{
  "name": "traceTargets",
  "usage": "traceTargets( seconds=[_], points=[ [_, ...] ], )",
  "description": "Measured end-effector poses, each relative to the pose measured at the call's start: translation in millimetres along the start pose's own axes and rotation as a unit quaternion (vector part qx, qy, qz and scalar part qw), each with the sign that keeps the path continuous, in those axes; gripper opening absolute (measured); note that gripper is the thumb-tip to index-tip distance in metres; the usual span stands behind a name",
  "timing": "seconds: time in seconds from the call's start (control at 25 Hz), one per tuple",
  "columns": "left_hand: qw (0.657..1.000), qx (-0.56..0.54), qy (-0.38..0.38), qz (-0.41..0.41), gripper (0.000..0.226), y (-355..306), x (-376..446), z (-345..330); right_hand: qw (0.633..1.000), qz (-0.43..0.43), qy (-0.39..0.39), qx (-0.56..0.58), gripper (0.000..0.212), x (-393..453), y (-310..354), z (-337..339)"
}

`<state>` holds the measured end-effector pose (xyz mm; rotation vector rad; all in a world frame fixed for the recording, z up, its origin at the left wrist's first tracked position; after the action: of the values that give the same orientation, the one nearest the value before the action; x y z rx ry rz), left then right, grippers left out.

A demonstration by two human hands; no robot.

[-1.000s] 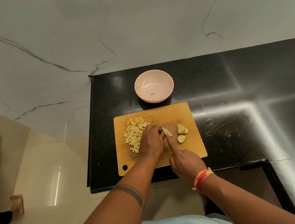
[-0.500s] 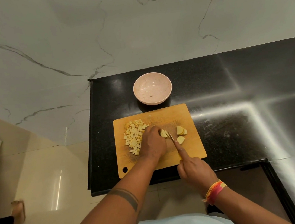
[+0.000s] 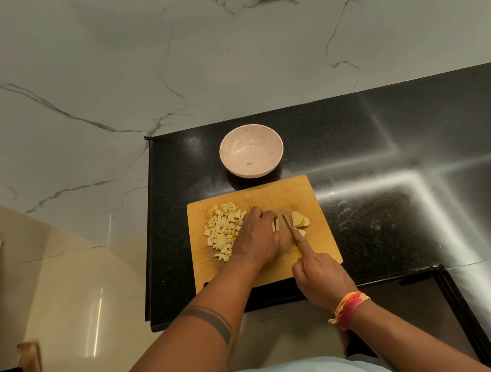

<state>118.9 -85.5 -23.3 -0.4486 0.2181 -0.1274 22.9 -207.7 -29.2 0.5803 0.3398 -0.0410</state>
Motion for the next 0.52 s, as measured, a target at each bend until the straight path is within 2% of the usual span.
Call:
traceTargets(
  seconds=[0.24,0.52],
  points=[
    [0.997,-0.044,-0.032,0.060,0.048,9.4,-4.6,-0.3,1.000,0.005,0.006,0.011,0.078,-2.0,5.6,-5.0],
    [0.999,-0.017,-0.015,0.023,0.039,5.6,-1.1,3.8,1.000,0.005,0.023,-0.002,0.079,1.2,6.6,-8.6]
  ],
)
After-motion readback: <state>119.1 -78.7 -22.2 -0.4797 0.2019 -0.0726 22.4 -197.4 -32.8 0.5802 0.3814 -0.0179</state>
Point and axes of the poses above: each hand's wrist, its own x-axis towards the middle knuckle, its own z-axis out of the back of the hand, y = z × x, the point moved 9 cm from there along x, towards the middle knuckle, and after that the axes turned 3 degrees about -y, right-handed, at the moved point
